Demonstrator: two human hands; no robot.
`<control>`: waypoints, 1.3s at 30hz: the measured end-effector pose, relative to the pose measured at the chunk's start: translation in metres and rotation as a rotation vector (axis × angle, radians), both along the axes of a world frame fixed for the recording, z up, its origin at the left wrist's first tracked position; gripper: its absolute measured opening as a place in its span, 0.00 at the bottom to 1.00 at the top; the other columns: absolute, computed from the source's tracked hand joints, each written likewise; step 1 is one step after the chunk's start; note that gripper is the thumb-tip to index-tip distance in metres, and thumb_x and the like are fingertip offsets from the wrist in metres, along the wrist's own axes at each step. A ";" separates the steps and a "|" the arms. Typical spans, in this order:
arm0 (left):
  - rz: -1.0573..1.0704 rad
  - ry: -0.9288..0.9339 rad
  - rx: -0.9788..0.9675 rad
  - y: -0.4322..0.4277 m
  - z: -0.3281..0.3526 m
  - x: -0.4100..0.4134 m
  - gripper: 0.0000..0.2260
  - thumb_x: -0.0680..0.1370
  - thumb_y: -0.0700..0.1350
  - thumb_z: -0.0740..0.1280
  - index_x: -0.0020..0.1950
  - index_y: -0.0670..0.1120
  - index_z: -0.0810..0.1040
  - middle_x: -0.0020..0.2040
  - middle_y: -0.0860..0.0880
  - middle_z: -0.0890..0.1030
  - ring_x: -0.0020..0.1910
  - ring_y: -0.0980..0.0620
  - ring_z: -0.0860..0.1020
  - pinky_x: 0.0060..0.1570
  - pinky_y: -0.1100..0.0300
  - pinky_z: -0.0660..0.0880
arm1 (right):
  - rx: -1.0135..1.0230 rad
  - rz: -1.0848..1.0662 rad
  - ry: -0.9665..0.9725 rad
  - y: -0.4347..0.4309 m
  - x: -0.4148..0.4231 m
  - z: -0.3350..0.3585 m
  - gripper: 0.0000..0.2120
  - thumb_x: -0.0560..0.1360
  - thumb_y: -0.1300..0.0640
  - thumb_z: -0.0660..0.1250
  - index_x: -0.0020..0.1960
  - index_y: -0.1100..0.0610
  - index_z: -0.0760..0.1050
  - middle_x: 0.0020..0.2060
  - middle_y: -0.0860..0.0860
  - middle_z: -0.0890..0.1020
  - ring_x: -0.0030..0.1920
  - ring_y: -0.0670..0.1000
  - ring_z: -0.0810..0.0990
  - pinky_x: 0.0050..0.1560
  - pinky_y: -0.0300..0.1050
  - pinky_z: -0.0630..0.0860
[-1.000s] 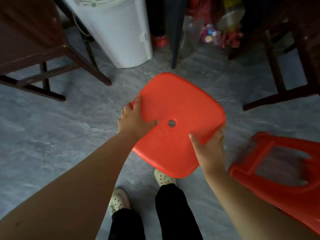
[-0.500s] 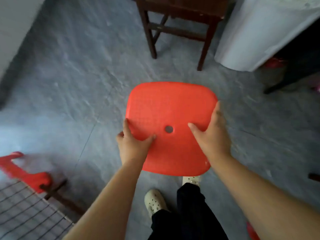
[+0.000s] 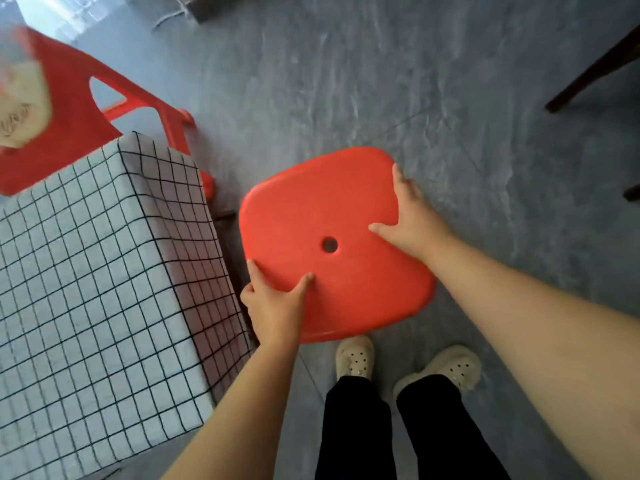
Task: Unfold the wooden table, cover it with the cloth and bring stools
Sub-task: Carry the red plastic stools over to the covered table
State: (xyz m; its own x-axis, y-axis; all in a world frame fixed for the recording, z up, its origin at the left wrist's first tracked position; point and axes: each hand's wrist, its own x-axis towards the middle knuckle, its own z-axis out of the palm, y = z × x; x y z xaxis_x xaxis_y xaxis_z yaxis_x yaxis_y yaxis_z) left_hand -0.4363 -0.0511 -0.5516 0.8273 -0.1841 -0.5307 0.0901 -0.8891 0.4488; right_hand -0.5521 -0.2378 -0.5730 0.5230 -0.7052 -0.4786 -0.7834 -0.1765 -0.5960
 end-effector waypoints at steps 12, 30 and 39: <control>-0.171 -0.020 0.053 0.015 -0.015 0.074 0.47 0.63 0.62 0.74 0.74 0.59 0.51 0.69 0.43 0.61 0.65 0.41 0.68 0.59 0.45 0.69 | -0.072 -0.117 0.125 0.032 0.036 -0.007 0.49 0.69 0.49 0.73 0.76 0.46 0.41 0.75 0.56 0.55 0.73 0.57 0.58 0.69 0.51 0.60; -1.167 -0.344 -0.176 0.001 -0.008 -0.109 0.33 0.75 0.54 0.66 0.75 0.46 0.56 0.74 0.44 0.61 0.74 0.47 0.56 0.72 0.46 0.54 | -0.102 -0.617 0.297 0.154 -0.247 -0.007 0.42 0.71 0.43 0.68 0.76 0.58 0.52 0.73 0.61 0.59 0.71 0.60 0.60 0.67 0.53 0.63; -1.848 -0.360 -0.394 0.044 0.020 -0.401 0.32 0.76 0.55 0.65 0.75 0.46 0.57 0.75 0.44 0.61 0.75 0.45 0.56 0.72 0.47 0.53 | -0.223 -1.081 0.280 0.335 -0.493 0.030 0.40 0.72 0.44 0.67 0.75 0.58 0.54 0.74 0.60 0.56 0.74 0.57 0.55 0.72 0.49 0.55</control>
State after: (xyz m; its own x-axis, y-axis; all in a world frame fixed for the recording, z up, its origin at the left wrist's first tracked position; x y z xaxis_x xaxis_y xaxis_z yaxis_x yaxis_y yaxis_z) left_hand -0.8377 -0.0073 -0.5320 -0.4621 -0.8786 -0.1206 -0.8333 0.3836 0.3980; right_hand -1.0452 0.0968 -0.5429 -0.5158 -0.8060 -0.2903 -0.6904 0.5917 -0.4162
